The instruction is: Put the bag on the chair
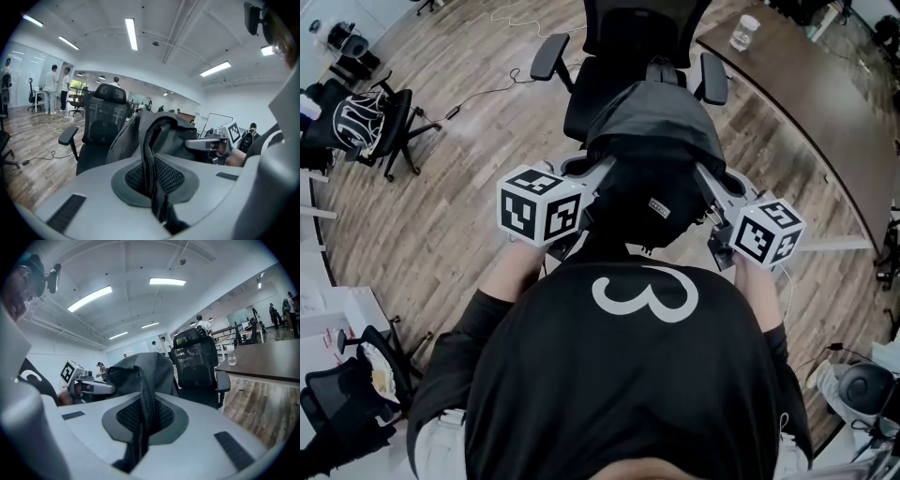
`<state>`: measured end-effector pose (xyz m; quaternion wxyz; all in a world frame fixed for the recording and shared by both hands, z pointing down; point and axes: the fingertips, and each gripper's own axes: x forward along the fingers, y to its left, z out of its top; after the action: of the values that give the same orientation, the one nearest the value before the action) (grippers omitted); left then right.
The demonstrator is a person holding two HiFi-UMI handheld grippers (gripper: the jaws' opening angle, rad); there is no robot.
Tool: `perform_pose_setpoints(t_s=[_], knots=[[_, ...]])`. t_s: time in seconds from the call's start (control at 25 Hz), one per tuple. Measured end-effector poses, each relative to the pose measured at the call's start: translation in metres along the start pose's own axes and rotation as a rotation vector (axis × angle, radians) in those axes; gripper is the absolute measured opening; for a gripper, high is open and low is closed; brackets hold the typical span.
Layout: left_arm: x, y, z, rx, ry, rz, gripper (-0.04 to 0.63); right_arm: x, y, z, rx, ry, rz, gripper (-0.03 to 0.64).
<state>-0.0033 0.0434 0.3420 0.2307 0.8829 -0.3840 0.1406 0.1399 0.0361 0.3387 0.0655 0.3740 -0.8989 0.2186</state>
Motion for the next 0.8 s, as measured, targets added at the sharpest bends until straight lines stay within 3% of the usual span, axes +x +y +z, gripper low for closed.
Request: perform_pose_setpoints(t_s=[0.44,0.8], knots=[[0.038,0.02,0.021,0.008,0.016,-0.028,0.021,0.022,-0.038,0.016,0.002,-0.014,-0.013,0.029],[0.098,0.079,0.051,-0.008,0.065,-0.065,0.021,0.08,-0.094,0.037,0.043,0.001,-0.057,0.029]])
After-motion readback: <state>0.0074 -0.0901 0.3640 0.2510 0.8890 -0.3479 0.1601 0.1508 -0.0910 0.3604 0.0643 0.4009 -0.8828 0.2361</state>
